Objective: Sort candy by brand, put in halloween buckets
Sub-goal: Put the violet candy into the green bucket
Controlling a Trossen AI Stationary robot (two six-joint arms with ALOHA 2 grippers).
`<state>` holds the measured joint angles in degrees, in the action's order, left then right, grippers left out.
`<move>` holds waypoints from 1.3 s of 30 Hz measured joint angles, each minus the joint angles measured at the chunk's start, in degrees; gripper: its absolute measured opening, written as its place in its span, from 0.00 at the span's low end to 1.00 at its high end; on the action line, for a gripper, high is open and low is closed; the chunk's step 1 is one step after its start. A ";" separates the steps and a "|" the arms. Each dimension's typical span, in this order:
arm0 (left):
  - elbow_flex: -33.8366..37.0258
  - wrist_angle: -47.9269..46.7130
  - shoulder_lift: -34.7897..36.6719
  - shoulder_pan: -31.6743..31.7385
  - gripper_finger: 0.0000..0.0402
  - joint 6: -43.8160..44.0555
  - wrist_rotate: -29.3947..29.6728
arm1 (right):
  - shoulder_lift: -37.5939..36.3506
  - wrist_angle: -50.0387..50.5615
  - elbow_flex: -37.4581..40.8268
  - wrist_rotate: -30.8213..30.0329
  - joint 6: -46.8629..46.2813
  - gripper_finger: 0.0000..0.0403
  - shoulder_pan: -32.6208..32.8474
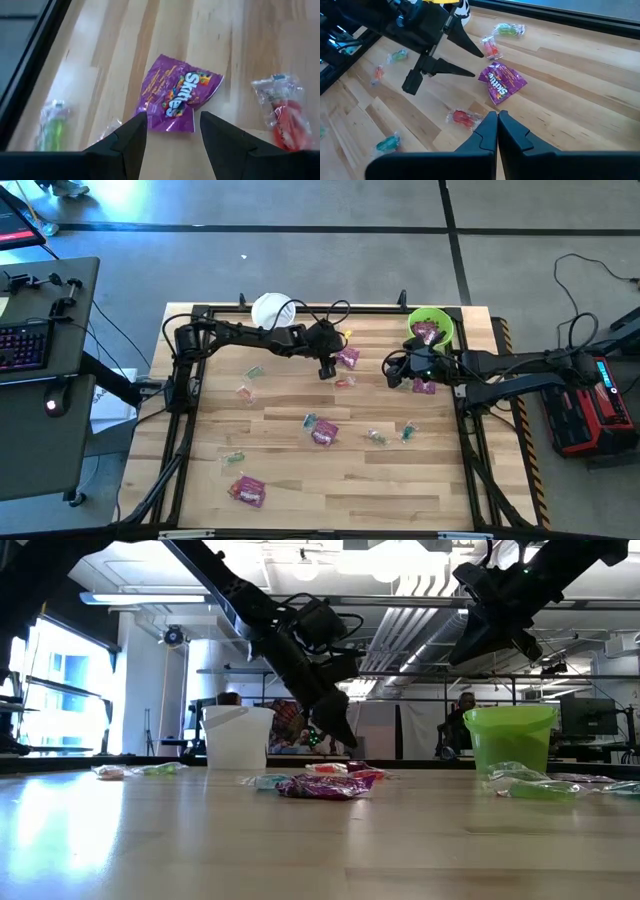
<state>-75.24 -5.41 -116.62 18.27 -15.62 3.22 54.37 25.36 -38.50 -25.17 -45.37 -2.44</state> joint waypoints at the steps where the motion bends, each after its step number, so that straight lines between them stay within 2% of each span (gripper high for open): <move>1: 0.00 0.23 0.00 0.01 0.44 -1.36 -0.49 | 0.00 0.01 0.00 -0.34 -0.22 0.00 0.08; 6: 0.02 0.65 -0.12 -0.06 0.44 -6.86 -3.54 | 0.00 0.00 0.00 -0.37 -1.13 0.00 0.24; 11: -0.02 1.09 -2.29 -0.38 0.44 -8.51 -3.38 | 0.00 0.00 0.00 -0.44 -1.13 0.00 0.24; 17: -0.76 1.33 -4.44 -1.80 0.44 -10.00 4.44 | 0.00 0.00 0.00 -0.44 -1.15 0.00 0.24; 23: -0.87 2.75 -4.28 -2.44 0.42 -12.04 6.12 | 0.00 -0.02 0.00 -0.59 -1.19 0.00 0.24; 33: -0.92 4.03 -7.08 -2.57 0.30 -13.50 7.88 | 0.00 -0.31 0.00 -0.90 -2.09 0.00 0.33; 39: -0.92 3.60 -7.13 -2.72 0.11 -11.79 7.77 | 0.00 -0.37 0.00 -0.96 -2.58 0.00 1.83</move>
<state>-76.16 -1.81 -123.74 15.55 -27.41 10.99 54.37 24.99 -38.50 -26.13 -47.95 -0.61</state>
